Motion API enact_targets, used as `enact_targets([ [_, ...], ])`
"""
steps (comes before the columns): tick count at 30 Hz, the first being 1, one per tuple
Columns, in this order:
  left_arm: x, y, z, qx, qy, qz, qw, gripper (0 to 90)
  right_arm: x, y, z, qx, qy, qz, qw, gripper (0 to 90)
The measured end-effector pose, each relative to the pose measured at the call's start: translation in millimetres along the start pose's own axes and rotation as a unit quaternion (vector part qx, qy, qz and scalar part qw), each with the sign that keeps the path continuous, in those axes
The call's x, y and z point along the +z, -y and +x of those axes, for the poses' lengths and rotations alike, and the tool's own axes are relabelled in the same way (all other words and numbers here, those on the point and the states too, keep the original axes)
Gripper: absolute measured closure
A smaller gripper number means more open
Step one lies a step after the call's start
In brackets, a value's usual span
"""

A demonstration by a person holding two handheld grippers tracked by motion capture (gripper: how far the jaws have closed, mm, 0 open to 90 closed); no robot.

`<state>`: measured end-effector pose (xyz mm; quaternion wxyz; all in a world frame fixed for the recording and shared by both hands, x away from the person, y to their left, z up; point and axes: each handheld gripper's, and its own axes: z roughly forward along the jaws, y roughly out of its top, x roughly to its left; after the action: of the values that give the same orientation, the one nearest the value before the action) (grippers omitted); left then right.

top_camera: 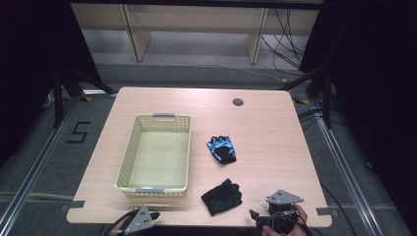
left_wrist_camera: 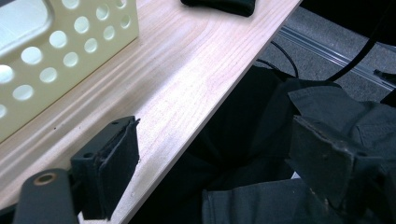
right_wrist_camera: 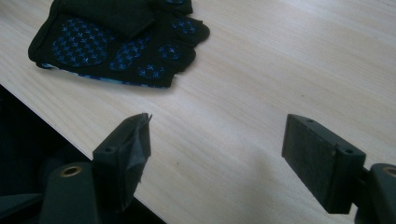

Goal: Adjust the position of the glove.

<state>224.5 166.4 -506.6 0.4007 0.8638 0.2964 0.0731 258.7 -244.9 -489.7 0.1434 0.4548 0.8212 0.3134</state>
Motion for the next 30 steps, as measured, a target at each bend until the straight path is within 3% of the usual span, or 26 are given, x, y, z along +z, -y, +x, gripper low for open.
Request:
enact_targets([
  [3,0.8,0.1,-1.9,-0.009,0.003,-0.009,0.9999,16.0,1.3,0.1,-2.7,-0.018,0.000,-0.006,0.9998,26.2],
  [5,1.2,0.1,-2.3,-0.011,0.004,-0.011,0.9999,16.1,0.4,0.5,-2.3,-0.015,0.001,-0.002,0.9999,28.3],
  [6,0.8,-0.5,-0.9,0.004,0.004,-0.011,0.9999,16.1,0.4,0.5,-2.3,-0.015,0.001,-0.002,0.9999,28.3],
  [8,1.0,-0.5,-0.8,0.005,0.004,-0.012,0.9999,16.1,0.0,-0.4,-2.3,-0.010,-0.006,-0.006,0.9999,32.2],
  [11,1.6,-0.6,0.2,0.009,0.000,-0.009,0.9999,16.2,-0.9,-1.2,-1.8,-0.027,-0.011,-0.017,0.9994,38.2],
  [12,1.6,-0.5,0.4,0.015,-0.009,-0.006,0.9998,16.2,-1.2,-2.0,-1.3,-0.030,-0.012,-0.022,0.9992,40.6],
  [13,2.2,0.0,-0.7,-0.001,-0.007,-0.006,1.0000,16.2,-2.3,-3.0,0.2,-0.024,-0.017,-0.025,0.9993,44.9],
  [14,2.0,-0.3,-0.3,0.000,-0.005,-0.004,1.0000,16.3,-2.0,-3.8,-0.4,-0.037,-0.017,-0.038,0.9984,49.3],
  [15,2.3,-0.2,-0.4,0.000,-0.007,-0.005,1.0000,16.3,-3.8,-7.0,1.6,-0.031,-0.030,-0.044,0.9981,58.4],
  [17,2.4,-0.4,-0.4,0.000,-0.006,-0.005,1.0000,16.3,-3.9,-8.4,3.9,-0.029,-0.034,-0.050,0.9978,61.5],
  [20,2.4,-0.6,-0.4,-0.002,-0.005,-0.005,1.0000,16.3,-0.6,-14.6,8.5,-0.062,-0.037,-0.061,0.9955,71.1],
  [21,2.3,-0.6,-0.4,-0.001,-0.004,-0.005,1.0000,16.3,1.5,-19.4,14.5,-0.070,-0.044,-0.064,0.9945,80.3],
  [22,2.3,-0.6,-0.4,-0.001,-0.004,-0.005,1.0000,16.3,1.5,-19.4,14.5,-0.070,-0.044,-0.064,0.9945,80.3],
  [23,2.4,-0.5,-0.4,-0.001,-0.004,-0.005,1.0000,16.3,4.2,-24.6,20.1,-0.083,-0.047,-0.069,0.9930,87.1],
  [30,3.1,-0.6,-1.1,-0.001,-0.009,-0.009,0.9999,16.3,21.3,-38.9,33.2,-0.130,-0.067,-0.051,0.9879,90.0],
])
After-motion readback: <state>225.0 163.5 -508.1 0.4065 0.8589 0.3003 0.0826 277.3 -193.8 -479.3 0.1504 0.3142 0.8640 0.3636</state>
